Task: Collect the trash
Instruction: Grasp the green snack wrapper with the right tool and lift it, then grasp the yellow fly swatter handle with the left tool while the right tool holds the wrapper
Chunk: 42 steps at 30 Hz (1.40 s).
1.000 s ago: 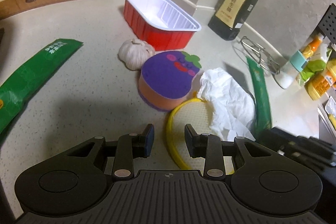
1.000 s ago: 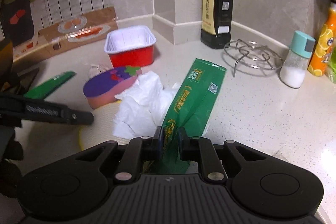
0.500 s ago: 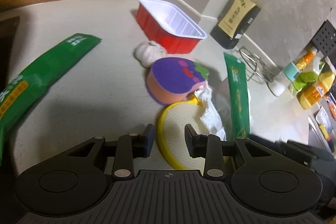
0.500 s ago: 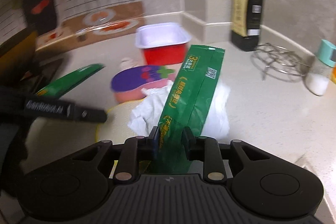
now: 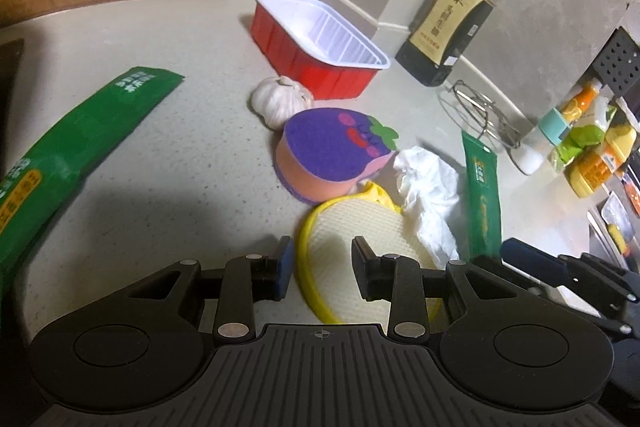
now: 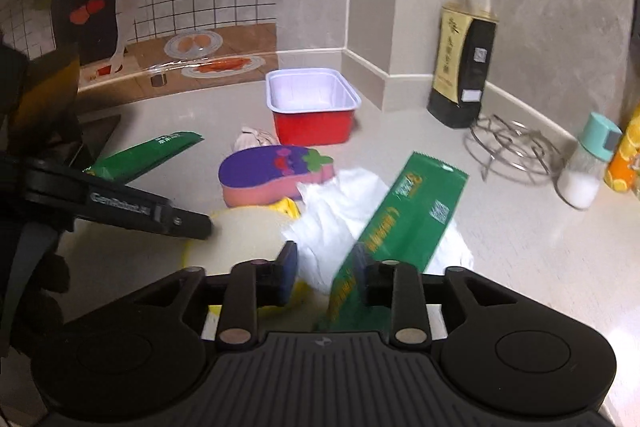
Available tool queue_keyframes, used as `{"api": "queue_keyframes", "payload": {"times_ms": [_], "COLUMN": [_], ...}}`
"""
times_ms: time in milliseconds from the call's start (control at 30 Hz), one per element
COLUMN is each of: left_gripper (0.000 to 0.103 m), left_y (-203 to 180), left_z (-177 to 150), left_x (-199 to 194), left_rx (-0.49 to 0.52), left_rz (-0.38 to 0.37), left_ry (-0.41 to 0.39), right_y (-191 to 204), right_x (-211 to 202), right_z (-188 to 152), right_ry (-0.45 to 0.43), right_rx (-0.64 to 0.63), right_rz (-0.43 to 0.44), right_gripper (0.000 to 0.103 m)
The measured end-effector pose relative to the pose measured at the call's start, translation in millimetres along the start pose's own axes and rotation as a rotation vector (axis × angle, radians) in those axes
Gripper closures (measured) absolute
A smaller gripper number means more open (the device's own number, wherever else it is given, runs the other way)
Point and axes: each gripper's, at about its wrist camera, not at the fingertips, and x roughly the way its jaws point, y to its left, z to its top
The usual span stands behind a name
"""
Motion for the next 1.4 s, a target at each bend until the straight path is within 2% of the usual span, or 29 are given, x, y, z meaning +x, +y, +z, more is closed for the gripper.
{"api": "queue_keyframes", "payload": {"times_ms": [167,367,567,700,900,1000,1100,1233,1400], "left_gripper": [0.067,0.067,0.067,0.067,0.067,0.067,0.067,0.068,0.068], "left_y": [0.0,-0.4,5.7,9.2,7.0,7.1,14.2,27.3,33.1], "left_z": [3.2,5.5,5.4,7.3,3.0,-2.8,-8.7,-9.5,-9.1], "left_x": [11.8,19.4,16.4,14.5,12.6,4.5,-16.4,-33.5,-27.2], "left_rx": [0.014,0.01,0.007,0.009,0.029,0.033,-0.014,-0.067,-0.063], "left_rz": [0.014,-0.023,0.0,0.011,-0.017,-0.034,-0.048,-0.06,-0.068], "left_ry": [0.027,0.023,0.009,0.014,0.036,0.047,0.013,-0.022,0.013], "right_y": [-0.7,5.3,9.0,7.2,-7.4,-12.5,-10.4,-3.0,6.8], "right_x": [25.4,29.5,31.3,30.3,14.7,24.2,39.2,54.3,36.6], "right_z": [-4.2,-8.5,-11.5,-8.8,5.3,14.8,19.3,13.2,-4.3], "right_ry": [0.058,0.083,0.092,0.1,0.03,0.022,0.028,0.099,0.131], "right_rx": [0.026,-0.029,-0.03,-0.02,0.063,0.095,0.082,0.065,0.025], "right_rz": [-0.004,0.025,0.062,0.056,0.066,0.055,0.098,0.141,0.21], "right_gripper": [0.068,0.068,0.068,0.068,0.068,0.068,0.068,0.074,0.074]}}
